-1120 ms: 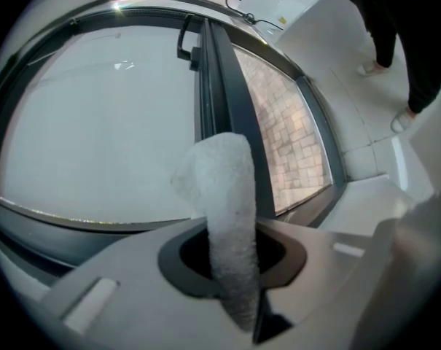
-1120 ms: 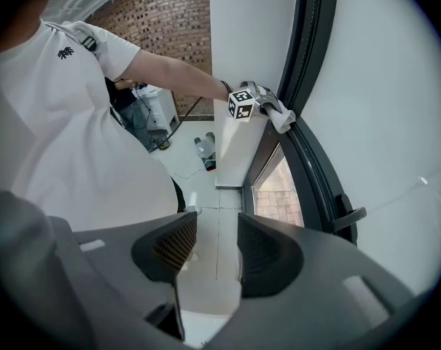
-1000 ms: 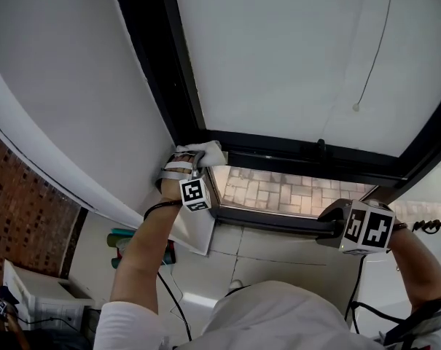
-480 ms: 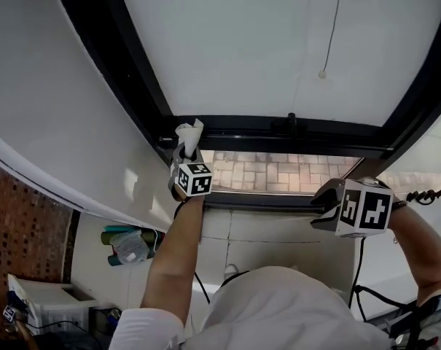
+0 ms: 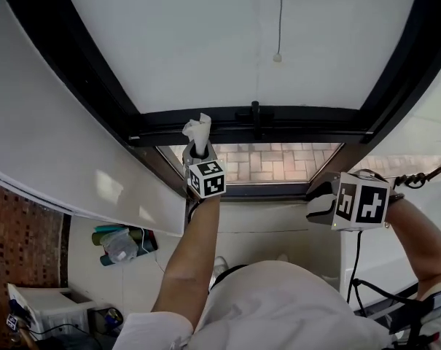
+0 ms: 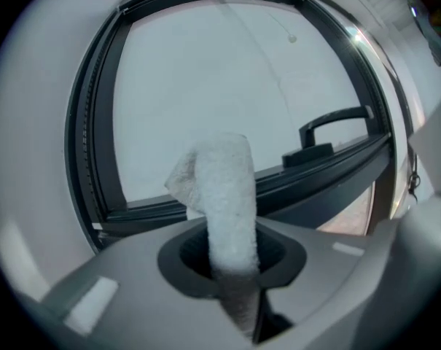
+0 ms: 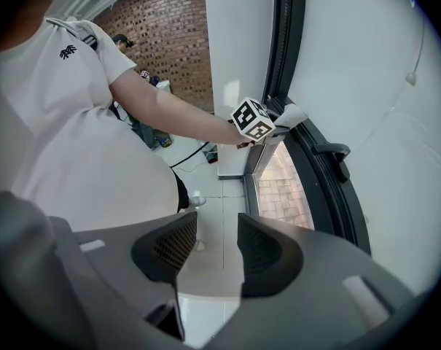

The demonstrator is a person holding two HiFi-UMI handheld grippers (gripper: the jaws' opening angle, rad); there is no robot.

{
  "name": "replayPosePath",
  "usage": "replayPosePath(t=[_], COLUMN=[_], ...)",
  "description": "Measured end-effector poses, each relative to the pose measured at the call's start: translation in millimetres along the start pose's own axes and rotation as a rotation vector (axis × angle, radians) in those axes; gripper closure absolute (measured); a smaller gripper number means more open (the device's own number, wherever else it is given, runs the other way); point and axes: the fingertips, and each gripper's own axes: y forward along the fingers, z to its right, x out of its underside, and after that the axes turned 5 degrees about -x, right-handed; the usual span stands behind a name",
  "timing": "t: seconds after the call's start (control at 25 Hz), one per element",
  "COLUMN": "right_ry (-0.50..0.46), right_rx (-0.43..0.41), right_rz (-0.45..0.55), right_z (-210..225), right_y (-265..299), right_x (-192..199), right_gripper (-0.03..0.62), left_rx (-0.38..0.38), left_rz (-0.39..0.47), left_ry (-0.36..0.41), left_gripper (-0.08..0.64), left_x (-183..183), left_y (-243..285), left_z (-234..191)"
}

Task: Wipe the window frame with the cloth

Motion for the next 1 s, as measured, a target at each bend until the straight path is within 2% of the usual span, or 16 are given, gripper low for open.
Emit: replayPosePath(t=[0.24, 0.48, 0.8, 1.0], right_ry=[0.008, 0.027, 0.077, 0.126], right_rx=[0.008, 0.002, 0.005, 0.009], right_rz=[0.004, 0.001, 0.0, 0.004], right_z=[-4.5, -13.4, -27.7, -31.8], right_y=[-14.2, -29.6, -43.7, -51.4], right_x=[30.2, 64.7, 117.5, 148.7], right_gripper=[0.416, 0.416, 0.416, 0.416], left_rx=[0.068, 0.142, 0.201, 0.252], left_rz=[0.023, 0.019, -0.009, -0.016], left_ry=[-0.011, -0.076, -0.142, -0.137], left_gripper=[0.471, 0.471, 0.471, 0.471], left_x=[-17.8, -31.3, -48.6, -56.9], left_y=[-11.7, -19.3, -24.4, -26.8], left_z=[76.4, 155.4, 245.4, 300.3])
